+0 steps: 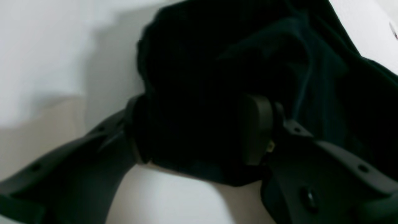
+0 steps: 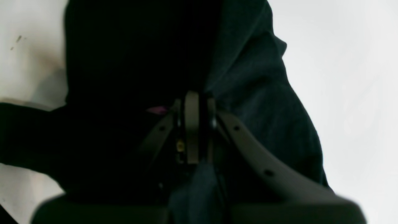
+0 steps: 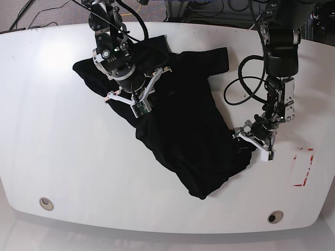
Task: Layout the t-shirt on the table in an organized manner, then fold the t-shirt properly
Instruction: 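Grasp the shirt hem corner with the left gripper, right gripper holding fabric, then lift the shirt with both grippers and shake it out over the table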
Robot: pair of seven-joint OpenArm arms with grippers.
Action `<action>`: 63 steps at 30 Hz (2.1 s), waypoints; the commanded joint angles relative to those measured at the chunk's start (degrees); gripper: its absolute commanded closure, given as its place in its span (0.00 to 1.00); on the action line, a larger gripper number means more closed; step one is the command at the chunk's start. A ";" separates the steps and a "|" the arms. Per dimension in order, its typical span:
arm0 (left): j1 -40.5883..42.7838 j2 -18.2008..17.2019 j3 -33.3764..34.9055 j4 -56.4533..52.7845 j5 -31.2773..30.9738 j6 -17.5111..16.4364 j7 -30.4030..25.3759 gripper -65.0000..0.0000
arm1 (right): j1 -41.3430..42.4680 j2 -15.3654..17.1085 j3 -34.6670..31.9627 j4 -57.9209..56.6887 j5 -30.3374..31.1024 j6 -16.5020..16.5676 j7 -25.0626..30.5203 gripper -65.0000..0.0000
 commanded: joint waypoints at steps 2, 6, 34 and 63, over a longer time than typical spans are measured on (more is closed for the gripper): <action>-0.87 1.00 0.35 0.43 -0.12 0.00 0.93 0.42 | 0.45 -0.20 -0.10 1.40 0.42 0.30 1.51 1.00; -0.87 1.18 0.26 0.60 -0.21 0.17 0.93 0.46 | 0.45 -0.29 -0.10 1.40 0.42 0.30 1.51 1.00; -0.52 -1.19 -2.73 3.86 -0.21 4.57 -1.97 1.00 | 1.77 -0.03 11.51 1.31 1.47 1.26 1.68 1.00; 4.58 -3.57 -14.15 42.01 -0.04 4.57 18.25 1.00 | 18.65 8.68 27.59 -1.24 4.55 12.96 -3.33 1.00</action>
